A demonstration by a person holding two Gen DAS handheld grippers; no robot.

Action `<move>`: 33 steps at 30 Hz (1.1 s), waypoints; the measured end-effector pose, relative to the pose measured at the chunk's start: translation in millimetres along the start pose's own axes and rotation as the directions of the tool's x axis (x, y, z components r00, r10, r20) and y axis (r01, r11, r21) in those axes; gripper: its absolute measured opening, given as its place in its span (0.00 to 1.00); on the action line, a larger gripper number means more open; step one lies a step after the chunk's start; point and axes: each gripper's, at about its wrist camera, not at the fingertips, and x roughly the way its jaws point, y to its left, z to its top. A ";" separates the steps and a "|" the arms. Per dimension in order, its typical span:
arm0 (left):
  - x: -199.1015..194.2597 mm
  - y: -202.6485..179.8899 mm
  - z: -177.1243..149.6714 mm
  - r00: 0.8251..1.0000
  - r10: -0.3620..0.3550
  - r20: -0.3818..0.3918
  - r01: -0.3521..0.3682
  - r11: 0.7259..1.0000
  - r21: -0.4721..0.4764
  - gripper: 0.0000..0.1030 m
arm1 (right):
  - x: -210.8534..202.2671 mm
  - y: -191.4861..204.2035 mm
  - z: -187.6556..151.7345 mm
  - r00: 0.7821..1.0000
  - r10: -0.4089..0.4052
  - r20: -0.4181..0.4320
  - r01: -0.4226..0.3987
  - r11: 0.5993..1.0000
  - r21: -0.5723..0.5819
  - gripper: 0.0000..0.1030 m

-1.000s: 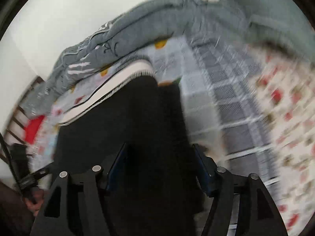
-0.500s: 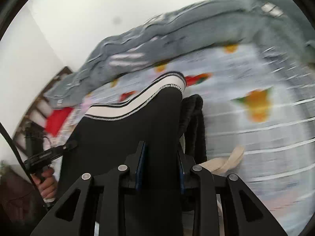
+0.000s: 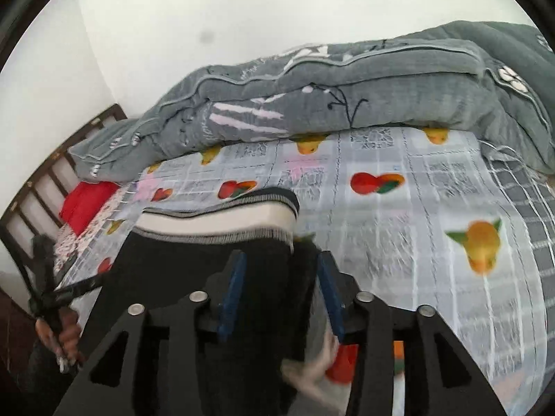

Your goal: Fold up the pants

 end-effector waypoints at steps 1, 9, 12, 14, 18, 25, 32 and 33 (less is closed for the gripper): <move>-2.8 0.7 0.6 1.000 -0.003 0.003 0.003 1.000 -0.005 0.59 | 18.4 2.7 5.5 0.999 -0.015 -0.051 0.015 1.000 -0.007 0.43; -41.3 -1.7 -7.5 0.996 0.029 0.087 -0.035 0.997 0.073 0.59 | -15.6 -0.6 -9.4 0.996 0.081 0.035 -0.082 0.997 0.009 0.14; -38.7 -16.7 -0.7 0.993 0.068 0.098 -0.080 0.988 0.131 0.59 | 1.8 -3.9 -30.5 0.995 -0.094 -0.033 0.093 0.995 -0.030 0.15; -34.2 -32.7 8.3 0.991 0.073 0.114 -0.091 0.983 0.162 0.59 | 10.3 -6.7 -39.1 0.989 -0.139 -0.045 0.137 0.990 -0.042 0.19; -21.6 -66.8 29.0 0.988 0.057 0.146 -0.087 0.974 0.211 0.59 | -33.8 13.1 -16.3 0.983 -0.168 0.073 0.170 0.985 -0.022 0.24; 60.6 -118.4 51.9 0.989 0.104 0.108 -0.132 0.943 0.305 0.64 | 45.0 48.0 -6.5 0.985 -0.171 -0.039 0.165 0.980 -0.114 0.29; 103.0 -107.6 63.4 0.982 0.174 0.068 -0.186 0.956 0.228 0.65 | 81.3 45.3 10.6 0.978 -0.207 0.006 0.203 0.954 -0.221 0.29; 110.2 -106.8 67.0 0.979 0.192 0.060 -0.201 0.954 0.220 0.65 | 85.8 41.9 14.9 0.980 -0.198 0.003 0.194 0.957 -0.218 0.29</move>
